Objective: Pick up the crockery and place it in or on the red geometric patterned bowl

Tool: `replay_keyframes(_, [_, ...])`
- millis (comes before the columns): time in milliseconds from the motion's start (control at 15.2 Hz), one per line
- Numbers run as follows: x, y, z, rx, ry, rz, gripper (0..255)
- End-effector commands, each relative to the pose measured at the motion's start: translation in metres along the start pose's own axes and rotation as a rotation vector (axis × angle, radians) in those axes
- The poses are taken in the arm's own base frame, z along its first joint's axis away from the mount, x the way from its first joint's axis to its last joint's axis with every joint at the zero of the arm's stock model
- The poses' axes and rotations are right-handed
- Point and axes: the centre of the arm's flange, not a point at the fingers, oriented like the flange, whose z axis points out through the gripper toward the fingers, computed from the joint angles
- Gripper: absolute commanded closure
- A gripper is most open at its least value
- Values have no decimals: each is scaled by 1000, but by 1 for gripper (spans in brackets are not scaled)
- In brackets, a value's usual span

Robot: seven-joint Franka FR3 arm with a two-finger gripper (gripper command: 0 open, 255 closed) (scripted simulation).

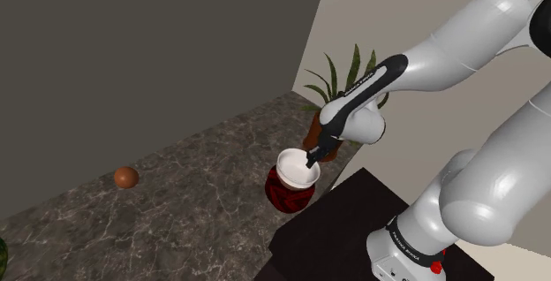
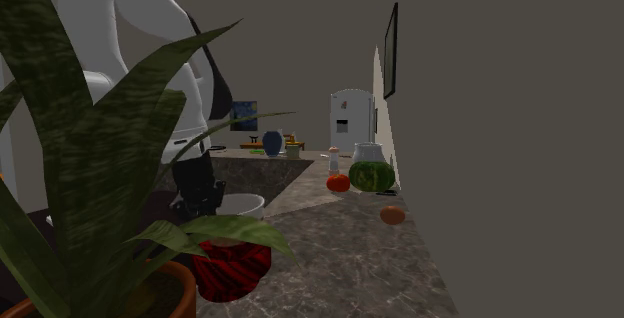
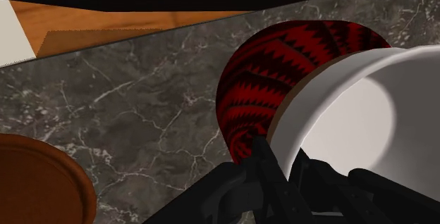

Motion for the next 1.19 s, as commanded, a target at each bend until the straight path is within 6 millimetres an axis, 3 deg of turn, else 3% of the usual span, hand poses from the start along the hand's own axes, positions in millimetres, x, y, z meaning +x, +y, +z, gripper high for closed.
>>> replay_keyframes(0, [0,0,4,0,1,1,255])
replay_keyframes(396, [0,0,4,0,1,1,255])
replay_keyframes(462, [0,0,4,0,1,1,0])
replay_keyframes(792, [0,0,4,0,1,1,0])
replay_keyframes(1056, [0,0,-46,0,1,1,0])
replay_keyframes(1122, [0,0,-46,0,1,1,0])
